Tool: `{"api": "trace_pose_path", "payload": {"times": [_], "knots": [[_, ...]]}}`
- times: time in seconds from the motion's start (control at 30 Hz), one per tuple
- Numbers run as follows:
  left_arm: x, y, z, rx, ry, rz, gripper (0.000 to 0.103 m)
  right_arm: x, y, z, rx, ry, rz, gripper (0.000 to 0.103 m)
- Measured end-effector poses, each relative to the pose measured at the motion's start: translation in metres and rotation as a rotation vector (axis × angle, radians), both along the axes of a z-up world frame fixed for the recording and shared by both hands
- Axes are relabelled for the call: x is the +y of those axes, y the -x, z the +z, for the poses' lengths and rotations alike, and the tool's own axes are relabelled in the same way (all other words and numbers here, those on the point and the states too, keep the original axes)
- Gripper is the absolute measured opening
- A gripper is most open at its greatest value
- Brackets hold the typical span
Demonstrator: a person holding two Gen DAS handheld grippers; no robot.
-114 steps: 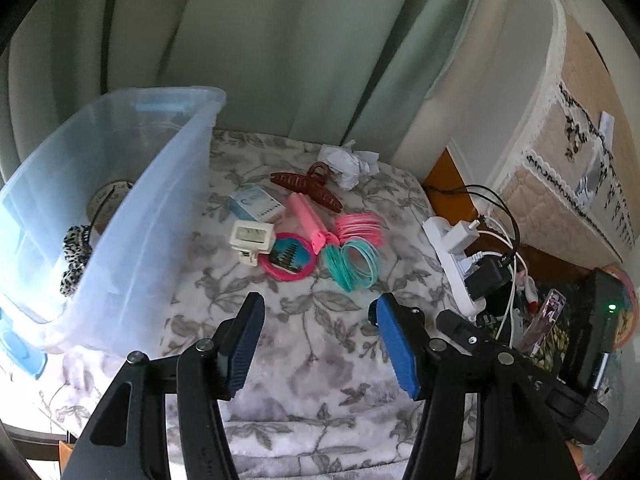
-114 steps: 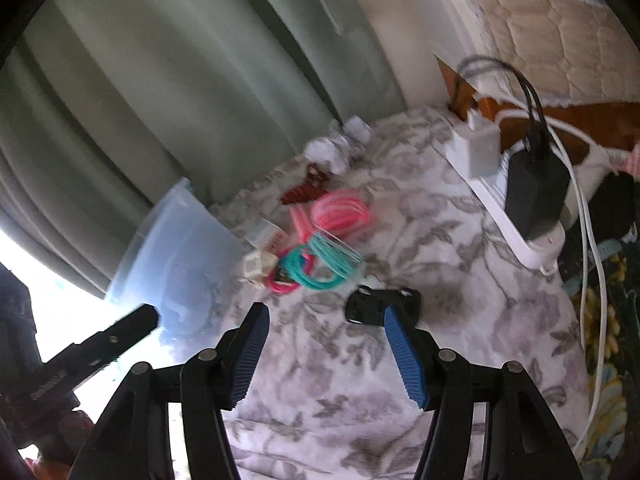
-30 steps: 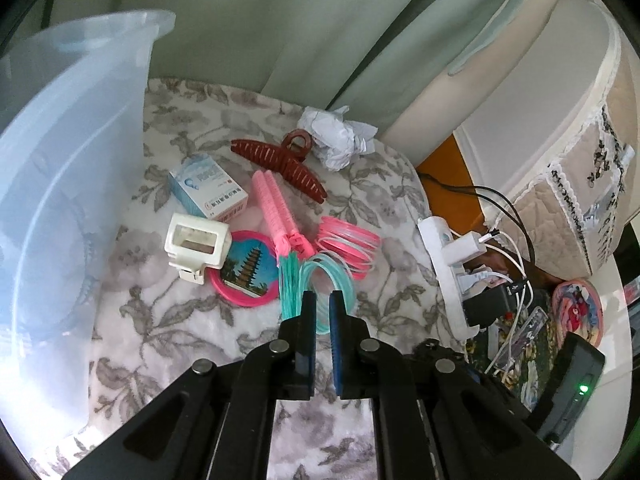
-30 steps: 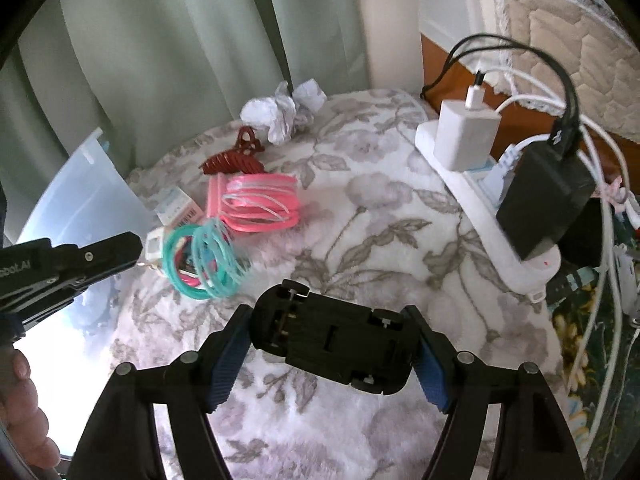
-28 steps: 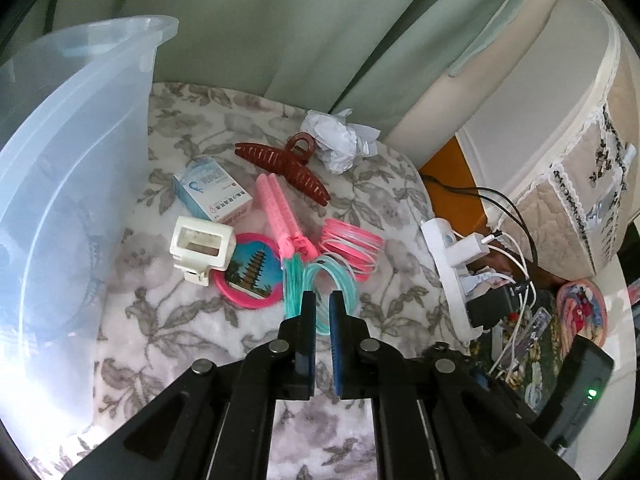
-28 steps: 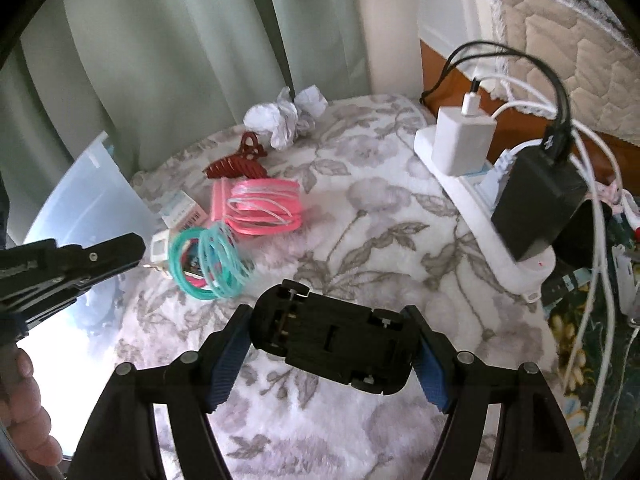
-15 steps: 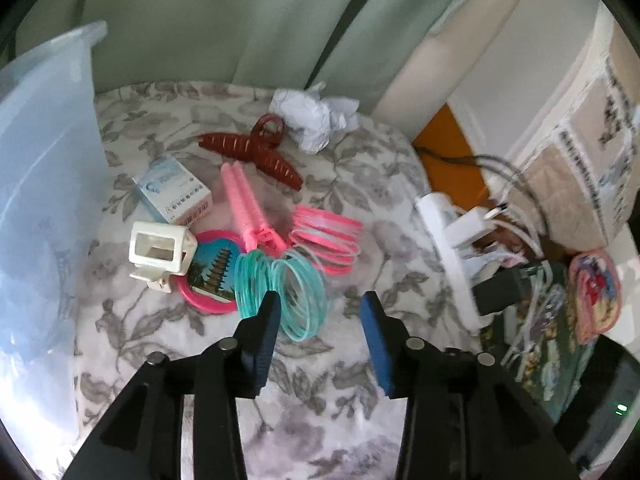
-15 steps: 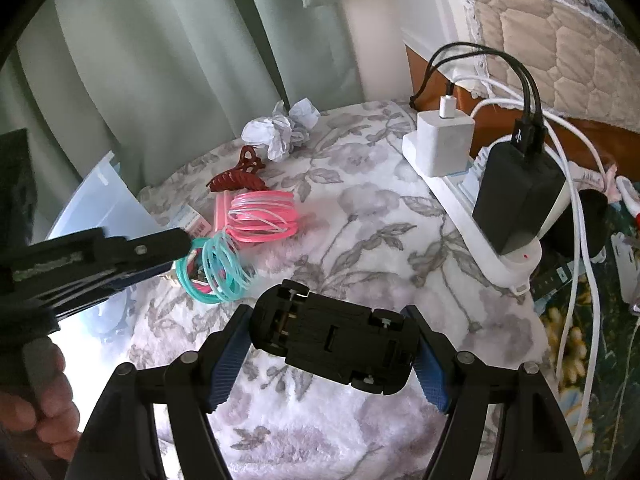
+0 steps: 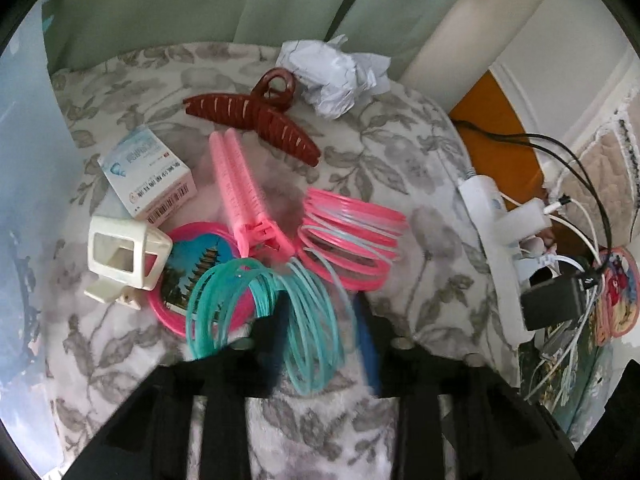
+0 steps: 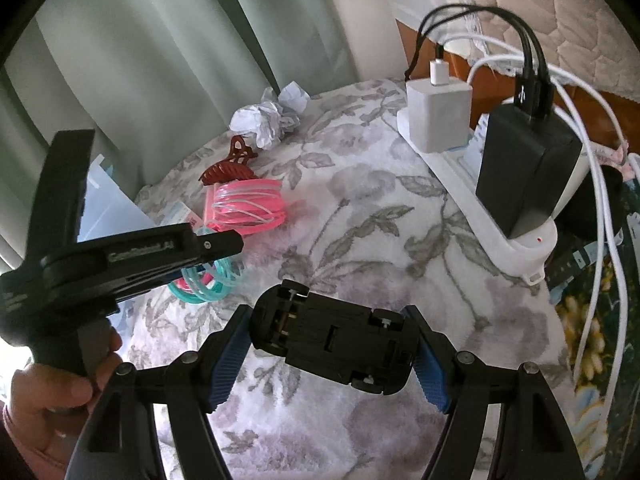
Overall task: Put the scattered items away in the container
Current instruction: 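Lift and carry the coil ties and toy car over the clear box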
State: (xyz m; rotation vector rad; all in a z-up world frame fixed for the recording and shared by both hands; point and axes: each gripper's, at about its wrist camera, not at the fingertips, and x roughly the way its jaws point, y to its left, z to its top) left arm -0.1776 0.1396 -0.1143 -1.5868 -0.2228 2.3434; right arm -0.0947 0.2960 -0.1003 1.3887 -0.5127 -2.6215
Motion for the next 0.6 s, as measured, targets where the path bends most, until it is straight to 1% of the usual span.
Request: {"api": "trace_pose_path", "payload": {"times": [0.03,0.07,0.13,0.33,0.43,0.6], "knots": [[0.000,0.001,-0.002,-0.005,-0.002,0.002,0.013,0.001,0.000,-0.001,-0.004,0.003,-0.003,0.077],[0.000,0.000,-0.001,-0.003,-0.010,0.001,0.010,0.003,0.001,-0.003,-0.008,0.008,-0.008,0.077],[-0.001,-0.001,0.001,0.002,-0.028,0.000,0.007,0.005,0.002,-0.004,-0.012,0.013,-0.013,0.077],[-0.008,-0.014,0.036,0.092,-0.094,-0.003,0.006,0.001,-0.002,0.003,0.008,-0.001,0.003,0.077],[-0.013,-0.023,0.058,0.140,-0.125,-0.005,0.006,-0.001,-0.007,0.013,0.033,-0.011,0.002,0.077],[-0.026,-0.039,0.090,0.196,-0.163,-0.006,0.006,-0.001,-0.018,0.033,0.075,-0.034,-0.011,0.077]]}}
